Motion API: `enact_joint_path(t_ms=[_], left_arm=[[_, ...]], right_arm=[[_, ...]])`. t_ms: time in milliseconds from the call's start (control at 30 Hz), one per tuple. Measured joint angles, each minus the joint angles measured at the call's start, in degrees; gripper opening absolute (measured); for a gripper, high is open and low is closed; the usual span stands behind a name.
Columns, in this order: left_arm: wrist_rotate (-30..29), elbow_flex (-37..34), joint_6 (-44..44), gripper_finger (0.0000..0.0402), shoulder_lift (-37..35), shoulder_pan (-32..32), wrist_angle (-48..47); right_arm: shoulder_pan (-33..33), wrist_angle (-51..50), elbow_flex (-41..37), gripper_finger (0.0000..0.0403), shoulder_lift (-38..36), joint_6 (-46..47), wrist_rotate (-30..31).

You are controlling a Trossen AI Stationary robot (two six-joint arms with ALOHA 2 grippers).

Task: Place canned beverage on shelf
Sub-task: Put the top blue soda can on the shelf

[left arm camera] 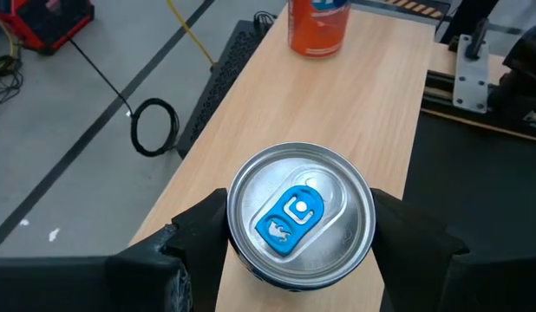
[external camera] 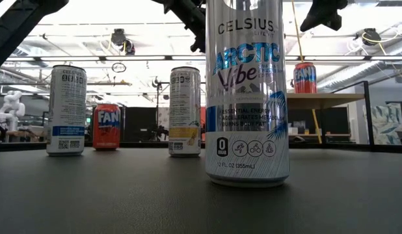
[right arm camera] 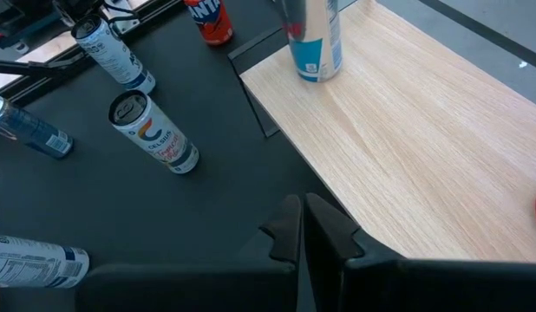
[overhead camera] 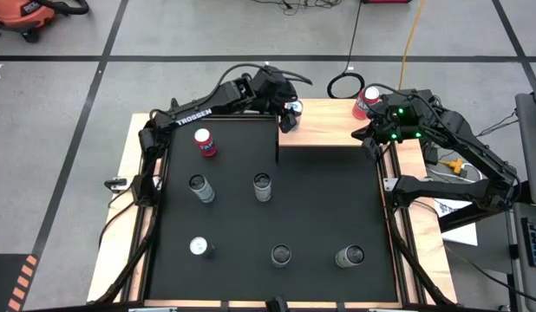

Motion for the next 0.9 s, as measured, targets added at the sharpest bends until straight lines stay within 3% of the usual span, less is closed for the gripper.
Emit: enact_joint_path(t_ms=[900], left_arm=[[4.72,-0.04,-1.91,0.0236,0.11,0.04,0.20]], right_arm=[[-0.02,0.00,0.00,0.0000,0.00,0.00,0.00]])
